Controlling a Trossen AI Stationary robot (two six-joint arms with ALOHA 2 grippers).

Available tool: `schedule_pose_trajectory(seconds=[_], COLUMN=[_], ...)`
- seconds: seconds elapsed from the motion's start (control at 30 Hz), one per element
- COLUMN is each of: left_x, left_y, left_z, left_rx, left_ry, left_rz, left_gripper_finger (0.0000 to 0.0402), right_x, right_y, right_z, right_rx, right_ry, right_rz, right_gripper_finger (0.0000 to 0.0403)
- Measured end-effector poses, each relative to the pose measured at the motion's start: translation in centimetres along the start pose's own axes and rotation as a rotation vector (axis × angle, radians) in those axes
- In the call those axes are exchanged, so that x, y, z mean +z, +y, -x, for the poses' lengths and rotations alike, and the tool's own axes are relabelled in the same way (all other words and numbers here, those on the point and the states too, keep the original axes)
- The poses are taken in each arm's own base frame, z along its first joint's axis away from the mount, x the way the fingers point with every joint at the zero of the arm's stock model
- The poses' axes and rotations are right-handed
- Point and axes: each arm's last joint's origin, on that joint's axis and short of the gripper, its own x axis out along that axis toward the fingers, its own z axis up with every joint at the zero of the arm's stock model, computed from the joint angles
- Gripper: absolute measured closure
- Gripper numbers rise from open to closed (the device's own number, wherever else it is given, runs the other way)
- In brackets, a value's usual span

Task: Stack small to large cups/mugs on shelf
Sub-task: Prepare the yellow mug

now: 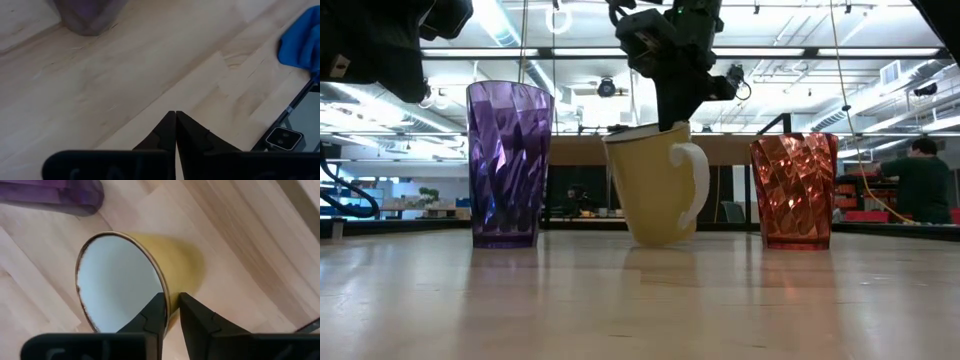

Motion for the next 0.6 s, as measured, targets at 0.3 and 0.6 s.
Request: schedule_pose_trajectory(seconds=[0.3,0.6], left_x=[-0.33,-0.32], left_y=[-0.08,-0.16], left_z=[0.11,0.1], left_rx=[-0.011,-0.018], left_ry=[0.007,0.007], left_rz=[0.002,0.005], left_gripper_finger=[0.0381,0.0386], right_x=[-0.25,0.13], right_y=[-0.18,-0.59], right_z=[-0.33,-0.46], right_rx=[0.004,0.011], right_ry=[0.028,0.035], right_rz=[-0.008,-0.024], right_gripper_finger=[0.0342,0.0342])
